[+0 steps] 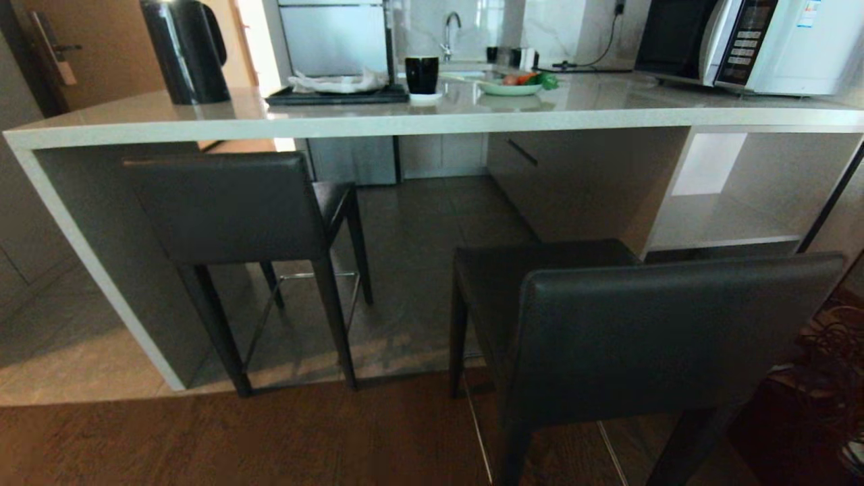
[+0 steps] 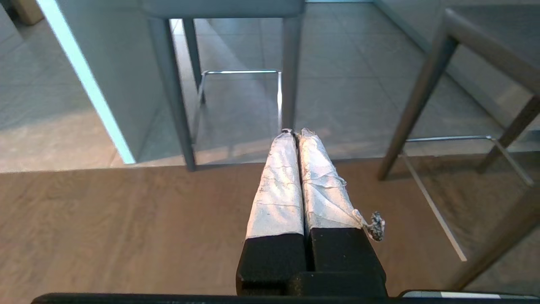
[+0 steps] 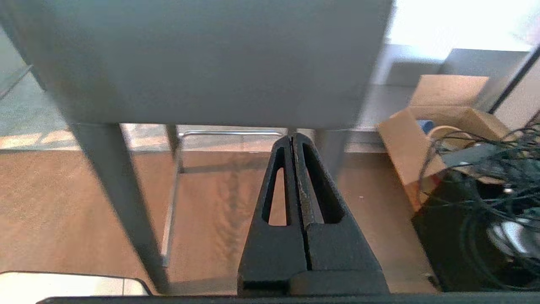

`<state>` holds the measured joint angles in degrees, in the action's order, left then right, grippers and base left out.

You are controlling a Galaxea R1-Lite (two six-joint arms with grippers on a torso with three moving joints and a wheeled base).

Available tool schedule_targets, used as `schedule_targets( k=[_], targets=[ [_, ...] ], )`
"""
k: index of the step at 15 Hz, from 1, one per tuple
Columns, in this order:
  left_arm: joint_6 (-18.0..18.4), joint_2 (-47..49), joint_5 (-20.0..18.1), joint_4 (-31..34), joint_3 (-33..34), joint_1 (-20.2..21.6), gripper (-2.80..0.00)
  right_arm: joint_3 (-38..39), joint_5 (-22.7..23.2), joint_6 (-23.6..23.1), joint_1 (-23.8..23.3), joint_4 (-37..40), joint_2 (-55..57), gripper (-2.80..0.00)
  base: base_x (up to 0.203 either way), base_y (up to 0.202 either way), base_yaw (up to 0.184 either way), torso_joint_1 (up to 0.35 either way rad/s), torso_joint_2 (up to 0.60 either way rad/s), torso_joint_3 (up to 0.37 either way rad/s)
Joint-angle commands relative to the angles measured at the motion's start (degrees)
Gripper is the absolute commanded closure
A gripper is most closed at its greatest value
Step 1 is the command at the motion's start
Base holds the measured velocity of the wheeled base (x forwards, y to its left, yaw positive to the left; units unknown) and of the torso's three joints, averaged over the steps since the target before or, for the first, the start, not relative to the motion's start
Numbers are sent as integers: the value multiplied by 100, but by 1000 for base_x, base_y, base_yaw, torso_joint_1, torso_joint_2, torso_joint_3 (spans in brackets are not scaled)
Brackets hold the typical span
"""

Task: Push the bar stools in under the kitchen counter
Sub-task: Push the gray chair back under the dining table

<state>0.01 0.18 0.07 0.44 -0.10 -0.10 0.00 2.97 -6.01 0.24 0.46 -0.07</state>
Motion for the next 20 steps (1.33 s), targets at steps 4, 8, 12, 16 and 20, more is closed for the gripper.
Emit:
schedule_targets(
  k=[4,8,12,16,20],
  targets=[
    [-1,8,1,0,1,1,0,0,2,-5,2,-2,7,0,0,-193,2,3,3,1],
    [-10,8,1,0,1,1,0,0,2,-5,2,-2,7,0,0,-194,2,3,4,2],
    [-10,13,1,0,10,1,0,0,10,-5,2,-2,7,0,0,-192,1,4,4,1],
    [-19,8,1,-18,10,1,0,0,9,-5,-4,2,7,0,0,-196,2,2,2,3],
    [-28,8,1,-43,10,1,0,0,10,-14,2,-2,7,0,0,-193,2,4,2,2]
  ],
)
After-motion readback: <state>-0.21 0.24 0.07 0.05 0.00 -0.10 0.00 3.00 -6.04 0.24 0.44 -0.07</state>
